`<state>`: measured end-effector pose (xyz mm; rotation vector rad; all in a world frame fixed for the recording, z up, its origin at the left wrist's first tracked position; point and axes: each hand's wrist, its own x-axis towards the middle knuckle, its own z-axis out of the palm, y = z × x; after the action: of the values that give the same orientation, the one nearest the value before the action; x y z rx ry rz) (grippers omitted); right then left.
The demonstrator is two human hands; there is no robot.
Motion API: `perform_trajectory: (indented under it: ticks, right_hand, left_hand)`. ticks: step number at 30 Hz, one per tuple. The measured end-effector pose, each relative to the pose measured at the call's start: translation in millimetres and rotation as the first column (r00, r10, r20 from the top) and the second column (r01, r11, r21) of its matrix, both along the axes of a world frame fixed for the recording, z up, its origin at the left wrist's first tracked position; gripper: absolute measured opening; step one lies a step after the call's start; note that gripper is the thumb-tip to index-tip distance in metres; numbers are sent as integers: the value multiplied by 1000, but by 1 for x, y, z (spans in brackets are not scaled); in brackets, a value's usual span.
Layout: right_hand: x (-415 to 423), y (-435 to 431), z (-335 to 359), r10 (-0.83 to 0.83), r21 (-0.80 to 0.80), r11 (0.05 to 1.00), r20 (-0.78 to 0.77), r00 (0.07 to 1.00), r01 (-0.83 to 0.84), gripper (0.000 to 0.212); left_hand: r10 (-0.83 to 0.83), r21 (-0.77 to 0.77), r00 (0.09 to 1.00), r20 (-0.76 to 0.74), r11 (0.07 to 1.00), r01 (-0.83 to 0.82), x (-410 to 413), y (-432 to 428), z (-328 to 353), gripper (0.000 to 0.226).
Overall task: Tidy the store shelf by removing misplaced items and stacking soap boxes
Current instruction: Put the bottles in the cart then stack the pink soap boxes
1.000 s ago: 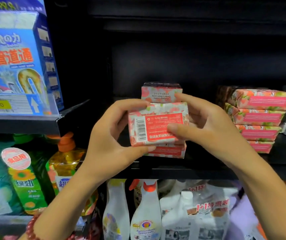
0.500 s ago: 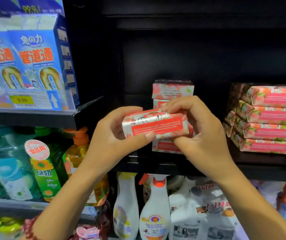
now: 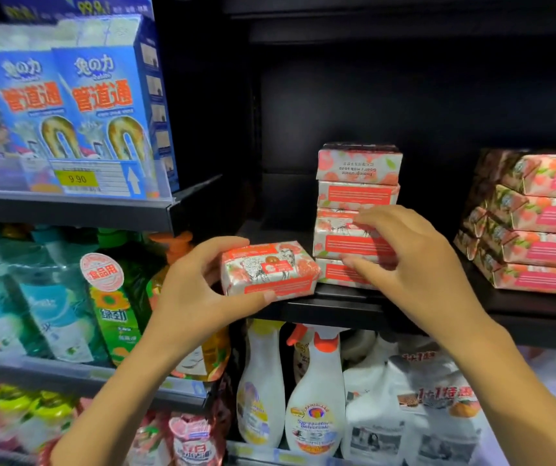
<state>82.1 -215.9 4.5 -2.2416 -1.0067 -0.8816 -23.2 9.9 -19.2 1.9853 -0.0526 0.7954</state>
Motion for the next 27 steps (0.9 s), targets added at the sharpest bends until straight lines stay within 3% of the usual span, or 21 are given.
perform_trajectory:
  ticks: [7,12,18,27]
  right_hand:
    - [6,0,-10,-20,9,1000,18,1000,20,49]
    - [5,2,-12,-6,47,999,18,1000,5,51]
    - [3,3,-17,12,86,996,48,999,-16,53]
    - [5,2,-18,0,68,998,72,997,-5,56]
  left_hand:
    - [140,288,981,-133,953,-97,11,2,9,81]
    - [234,428,972,-2,879,-211,19,1,7,60]
    - [298,530,949,101,791,-304,36,-1,3,46]
    - [318,547,948,24,789,-279,62,-5,9,48]
